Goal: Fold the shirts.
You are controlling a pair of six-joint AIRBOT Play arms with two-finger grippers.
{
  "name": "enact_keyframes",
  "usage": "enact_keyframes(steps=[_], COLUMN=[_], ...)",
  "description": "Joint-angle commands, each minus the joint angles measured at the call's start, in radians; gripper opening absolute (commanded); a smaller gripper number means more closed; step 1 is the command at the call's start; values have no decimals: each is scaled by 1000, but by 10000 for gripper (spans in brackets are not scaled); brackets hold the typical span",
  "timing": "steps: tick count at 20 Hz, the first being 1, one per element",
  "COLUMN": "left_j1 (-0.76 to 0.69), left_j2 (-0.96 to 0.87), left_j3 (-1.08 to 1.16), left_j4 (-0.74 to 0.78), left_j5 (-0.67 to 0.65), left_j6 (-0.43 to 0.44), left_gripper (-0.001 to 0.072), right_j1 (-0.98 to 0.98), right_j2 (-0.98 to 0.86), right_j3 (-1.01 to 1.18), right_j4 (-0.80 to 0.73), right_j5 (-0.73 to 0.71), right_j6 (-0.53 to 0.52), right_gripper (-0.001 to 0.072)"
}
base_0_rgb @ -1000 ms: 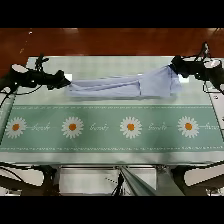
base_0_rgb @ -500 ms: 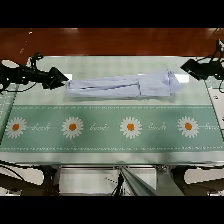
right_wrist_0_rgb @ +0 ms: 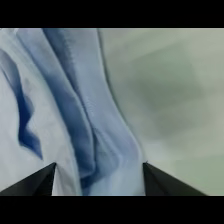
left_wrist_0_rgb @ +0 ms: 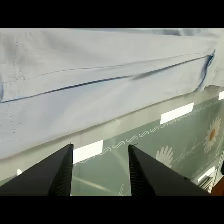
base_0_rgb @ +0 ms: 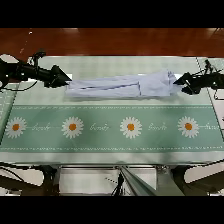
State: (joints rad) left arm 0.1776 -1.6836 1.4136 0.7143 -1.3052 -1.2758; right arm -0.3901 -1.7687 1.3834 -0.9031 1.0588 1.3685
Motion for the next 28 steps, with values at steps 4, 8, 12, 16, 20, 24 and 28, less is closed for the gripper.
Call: enact_keyframes(steps=[4,8,12,16,20,24,28], left_j1=[-29,-31,-71,-214,-397,-551,-672], left_j2=[2,5,6,6,5,5,-13], left_j3=[2,2,2,1,1,-22,-77], left_j4=[-1,-30,-157,-176,-175,-149,-147], left_j5=[-6,-9,-8,59,171,241,319], left_j6=[-1,-1,48,64,64,63,63], left_gripper=[404,375,18,17,17,17,17], right_j1=[125,127,146,234,351,447,536], right_j2=[-69,25,183,319,436,553,669], right_j3=[1,1,1,1,1,1,1], right_j4=[85,73,-13,-175,-274,-368,-429], right_j5=[-48,-49,59,190,259,288,354], right_j6=[-91,-135,-124,-37,53,166,247], right_gripper=[359,19,19,19,19,19,19])
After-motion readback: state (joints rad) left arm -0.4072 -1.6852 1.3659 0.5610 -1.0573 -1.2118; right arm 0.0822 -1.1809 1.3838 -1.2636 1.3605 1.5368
